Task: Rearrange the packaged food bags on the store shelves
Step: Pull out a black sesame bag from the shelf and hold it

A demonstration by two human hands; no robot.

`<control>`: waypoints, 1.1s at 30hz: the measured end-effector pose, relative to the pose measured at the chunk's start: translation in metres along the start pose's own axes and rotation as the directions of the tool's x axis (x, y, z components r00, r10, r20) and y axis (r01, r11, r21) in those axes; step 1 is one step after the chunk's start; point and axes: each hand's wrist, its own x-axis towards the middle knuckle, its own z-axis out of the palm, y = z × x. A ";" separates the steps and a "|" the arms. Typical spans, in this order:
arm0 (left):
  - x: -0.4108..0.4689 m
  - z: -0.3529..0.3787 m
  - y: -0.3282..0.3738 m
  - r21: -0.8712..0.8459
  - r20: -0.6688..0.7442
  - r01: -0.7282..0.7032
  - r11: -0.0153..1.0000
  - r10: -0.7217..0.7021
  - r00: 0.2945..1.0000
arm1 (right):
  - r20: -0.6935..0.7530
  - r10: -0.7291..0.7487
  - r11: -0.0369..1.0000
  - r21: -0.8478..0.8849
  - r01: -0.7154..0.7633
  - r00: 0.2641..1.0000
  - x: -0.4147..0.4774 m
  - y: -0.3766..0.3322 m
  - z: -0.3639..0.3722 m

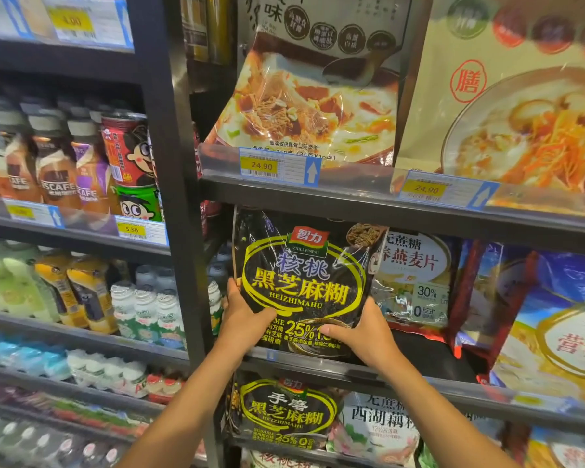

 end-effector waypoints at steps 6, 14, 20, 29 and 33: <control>0.018 0.000 0.001 -0.002 0.020 0.030 1.000 -0.030 0.999 | 0.009 0.040 0.999 -0.037 -0.040 0.999 0.011 0.002 0.001; 0.015 -0.004 -0.028 0.025 0.006 0.039 0.999 -0.040 0.999 | 0.017 -0.012 0.998 -0.066 0.014 1.000 -0.003 -0.004 0.000; 0.011 -0.003 -0.024 0.008 -0.005 0.004 1.000 -0.004 1.000 | 0.039 0.048 0.986 -0.161 -0.041 0.998 0.003 -0.009 -0.003; 0.008 -0.002 -0.025 0.038 -0.020 -0.029 0.999 0.030 0.999 | 0.008 0.039 0.986 -0.162 -0.037 0.999 0.002 -0.004 0.002; 0.012 -0.002 -0.020 0.038 -0.025 -0.047 0.998 0.048 0.999 | 0.012 0.064 0.968 -0.243 -0.059 0.998 0.009 -0.008 0.004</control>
